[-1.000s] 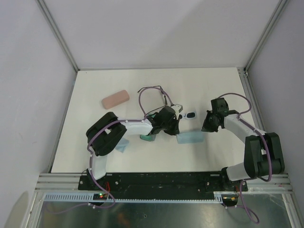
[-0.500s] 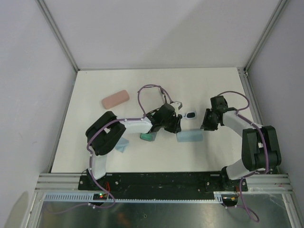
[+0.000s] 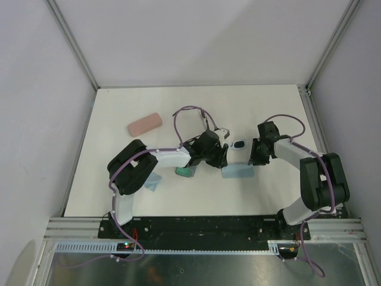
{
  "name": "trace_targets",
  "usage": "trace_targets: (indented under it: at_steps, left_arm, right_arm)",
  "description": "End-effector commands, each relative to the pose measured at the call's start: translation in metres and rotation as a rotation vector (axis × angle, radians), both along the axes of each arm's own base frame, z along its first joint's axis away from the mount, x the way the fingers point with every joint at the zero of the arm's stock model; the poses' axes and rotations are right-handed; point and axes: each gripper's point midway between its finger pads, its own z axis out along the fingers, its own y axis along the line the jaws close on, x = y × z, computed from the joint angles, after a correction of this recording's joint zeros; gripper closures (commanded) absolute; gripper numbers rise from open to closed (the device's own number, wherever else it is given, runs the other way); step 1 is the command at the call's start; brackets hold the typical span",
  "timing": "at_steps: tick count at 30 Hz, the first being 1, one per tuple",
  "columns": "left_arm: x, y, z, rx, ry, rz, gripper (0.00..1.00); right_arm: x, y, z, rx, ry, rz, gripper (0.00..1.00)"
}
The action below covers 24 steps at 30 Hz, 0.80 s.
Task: Organize the sunglasses
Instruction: Pick up the folded cleaning cloth from the center of the board.
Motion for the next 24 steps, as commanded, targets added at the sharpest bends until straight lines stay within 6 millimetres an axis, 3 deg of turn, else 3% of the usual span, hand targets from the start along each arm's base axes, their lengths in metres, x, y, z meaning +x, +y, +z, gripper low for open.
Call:
trace_targets:
  at_steps: [1,9,14,18,24]
  left_arm:
    - [0.001,-0.004,0.001,-0.017,-0.011,-0.038,0.58]
    - [-0.004,-0.007,-0.011,-0.015,0.031,-0.054,0.82]
    - [-0.003,-0.009,-0.009,-0.021,0.030,-0.058,0.97]
    - [0.001,-0.011,0.002,-0.033,0.004,-0.054,1.00]
    - [0.005,-0.011,0.038,-0.072,-0.059,-0.043,1.00]
  right_arm:
    - [0.010,0.002,-0.009,-0.025,0.000,0.012,0.72]
    - [0.007,0.004,-0.013,-0.033,0.012,0.016,0.96]
    - [0.007,0.003,-0.004,-0.033,-0.011,0.014,1.00]
    - [0.009,0.007,0.009,-0.010,-0.042,0.021,1.00]
    - [0.011,0.015,0.043,0.043,-0.138,0.046,1.00]
